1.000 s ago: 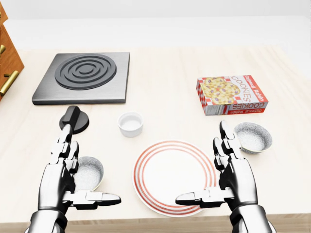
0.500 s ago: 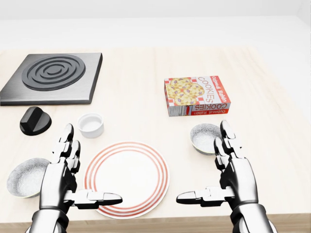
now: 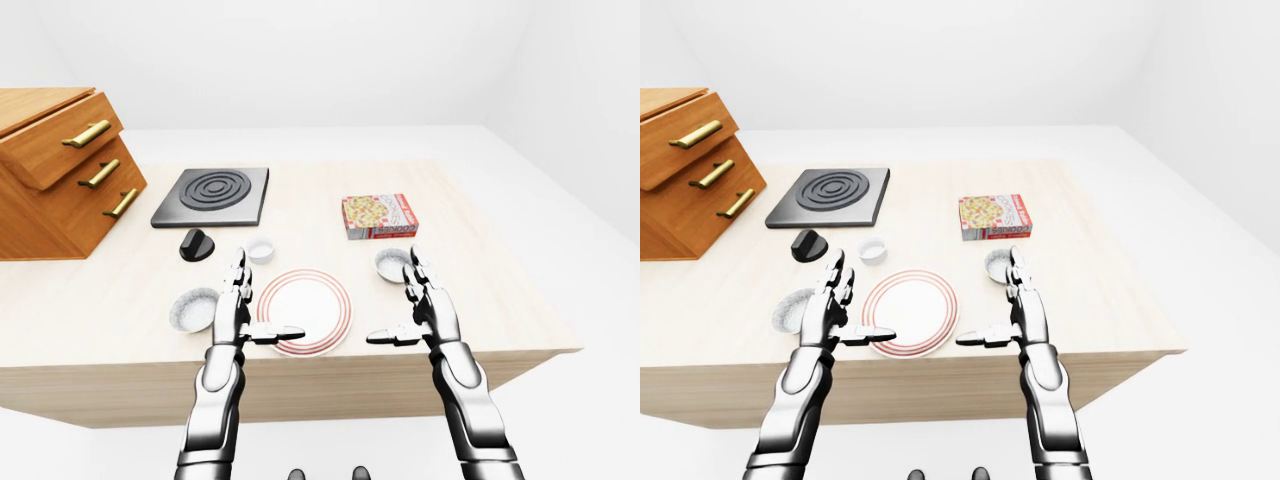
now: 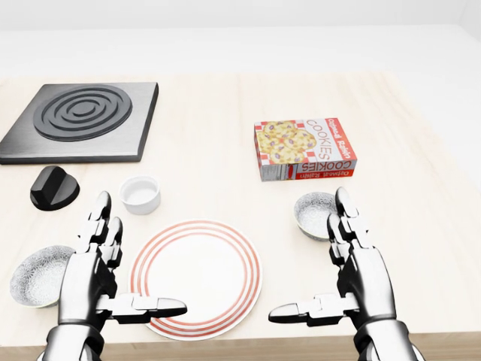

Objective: Pick the akita bowl next to the plate and place it on the plate.

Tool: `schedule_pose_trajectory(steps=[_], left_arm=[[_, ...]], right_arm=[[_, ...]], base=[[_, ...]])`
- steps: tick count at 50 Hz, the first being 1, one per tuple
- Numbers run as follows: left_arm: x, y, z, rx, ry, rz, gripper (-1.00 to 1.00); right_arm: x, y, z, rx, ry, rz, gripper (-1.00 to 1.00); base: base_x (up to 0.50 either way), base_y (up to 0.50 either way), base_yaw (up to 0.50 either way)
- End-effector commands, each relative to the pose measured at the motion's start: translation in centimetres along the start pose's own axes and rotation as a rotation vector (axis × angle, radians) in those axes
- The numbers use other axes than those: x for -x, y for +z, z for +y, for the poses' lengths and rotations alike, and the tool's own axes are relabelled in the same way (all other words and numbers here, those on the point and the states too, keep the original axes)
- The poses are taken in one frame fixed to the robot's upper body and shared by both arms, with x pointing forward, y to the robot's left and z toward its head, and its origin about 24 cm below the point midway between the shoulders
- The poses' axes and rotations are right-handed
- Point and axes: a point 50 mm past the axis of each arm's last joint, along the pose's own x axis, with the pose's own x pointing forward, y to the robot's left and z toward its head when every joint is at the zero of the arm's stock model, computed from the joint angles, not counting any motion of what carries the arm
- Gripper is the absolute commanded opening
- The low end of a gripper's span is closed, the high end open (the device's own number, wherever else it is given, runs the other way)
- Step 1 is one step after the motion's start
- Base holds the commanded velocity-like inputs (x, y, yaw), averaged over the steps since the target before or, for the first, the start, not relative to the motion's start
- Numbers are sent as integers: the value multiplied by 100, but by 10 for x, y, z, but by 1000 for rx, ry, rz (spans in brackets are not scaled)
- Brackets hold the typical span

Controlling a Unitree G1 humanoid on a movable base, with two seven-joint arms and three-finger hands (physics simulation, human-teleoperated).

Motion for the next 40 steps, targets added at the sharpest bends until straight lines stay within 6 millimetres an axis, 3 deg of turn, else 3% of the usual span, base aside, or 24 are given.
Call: schedule_pose_trajectory(steps=[1, 40], left_arm=[[1, 1, 0, 3, 0, -2, 100], [1, 2, -1, -1, -1, -6, 100]], right_arm=[[2, 0, 1, 4, 3, -11, 100], [2, 0, 0, 15, -7, -13, 100]], base=[[15, 0, 0], [10, 0, 0]])
